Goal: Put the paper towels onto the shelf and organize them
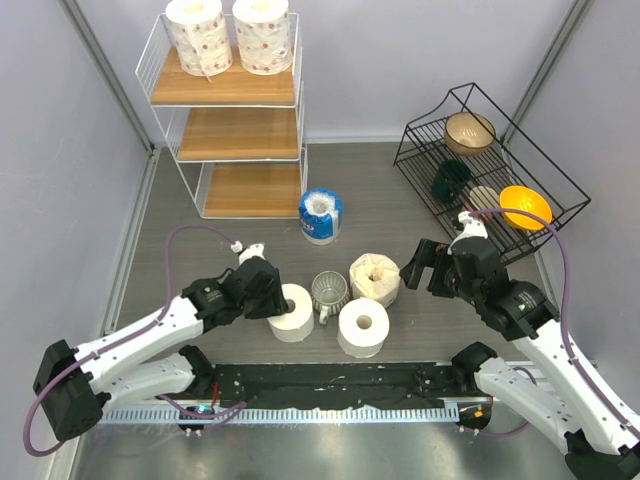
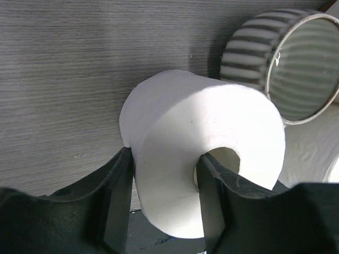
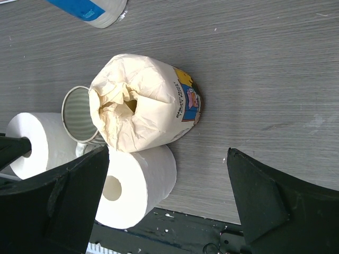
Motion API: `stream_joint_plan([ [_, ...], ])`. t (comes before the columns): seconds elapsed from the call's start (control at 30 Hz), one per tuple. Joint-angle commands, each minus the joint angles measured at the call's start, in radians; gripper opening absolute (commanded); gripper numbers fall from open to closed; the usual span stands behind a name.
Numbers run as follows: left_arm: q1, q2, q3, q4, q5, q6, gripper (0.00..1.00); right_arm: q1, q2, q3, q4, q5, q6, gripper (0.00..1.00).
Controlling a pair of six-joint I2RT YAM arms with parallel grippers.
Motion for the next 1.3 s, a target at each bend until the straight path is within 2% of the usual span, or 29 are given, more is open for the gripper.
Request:
stream_joint_plan([
  [0.0, -0.009, 0.012, -0.006, 0.056, 0.021, 0.018, 0.44, 0.005, -0.015, 0.000, 0.011, -0.009, -0.012, 0.98],
  [0.1, -0.009, -0.008, 0.029, 0.058, 0.051, 0.023, 0.36, 0.005, -0.017, 0.000, 0.013, -0.011, -0.012, 0.98],
  [0.23, -0.008, -0.040, 0.145, 0.020, 0.034, 0.045, 0.36, 0.005, -0.015, 0.000, 0.016, -0.014, -0.013, 0.98],
  [0.37, -0.009, -0.032, 0.346, -0.083, -0.090, 0.119, 0.36, 0.005, -0.009, 0.000, 0.020, -0.019, -0.021, 0.98],
  [0.4, -0.009, -0.022, 0.436, -0.097, -0.150, 0.139, 0.36, 0.005, -0.005, 0.003, 0.022, -0.019, -0.022, 0.98],
  [0.53, 0.015, 0.041, 0.631, -0.148, -0.305, 0.274, 0.37, 0.005, -0.005, 0.011, 0.020, -0.029, -0.024, 0.98],
  [0.6, 0.115, 0.061, 0.673, -0.119, -0.276, 0.329, 0.37, 0.004, -0.008, 0.013, 0.020, -0.032, -0.025, 0.98],
  [0.63, 0.159, 0.075, 0.695, -0.096, -0.199, 0.338, 0.36, 0.004, -0.012, 0.014, 0.020, -0.034, -0.022, 0.98],
  [0.67, 0.275, 0.083, 0.698, -0.041, -0.139, 0.343, 0.35, 0.005, -0.014, 0.013, 0.019, -0.036, -0.021, 0.98],
  [0.73, 0.371, 0.110, 0.705, 0.010, -0.030, 0.340, 0.33, 0.005, -0.020, 0.016, 0.014, -0.039, -0.019, 0.98],
  [0.8, 0.450, 0.135, 0.727, 0.054, -0.005, 0.349, 0.33, 0.005, -0.028, 0.014, 0.011, -0.037, -0.016, 0.98],
  [1.13, 0.676, 0.273, 0.902, 0.157, 0.107, 0.352, 0.35, 0.005, -0.037, 0.014, 0.005, -0.037, -0.010, 0.98],
  [1.27, 0.733, 0.301, 0.943, 0.180, 0.144, 0.337, 0.35, 0.005, -0.038, 0.014, 0.003, -0.036, -0.012, 0.98],
])
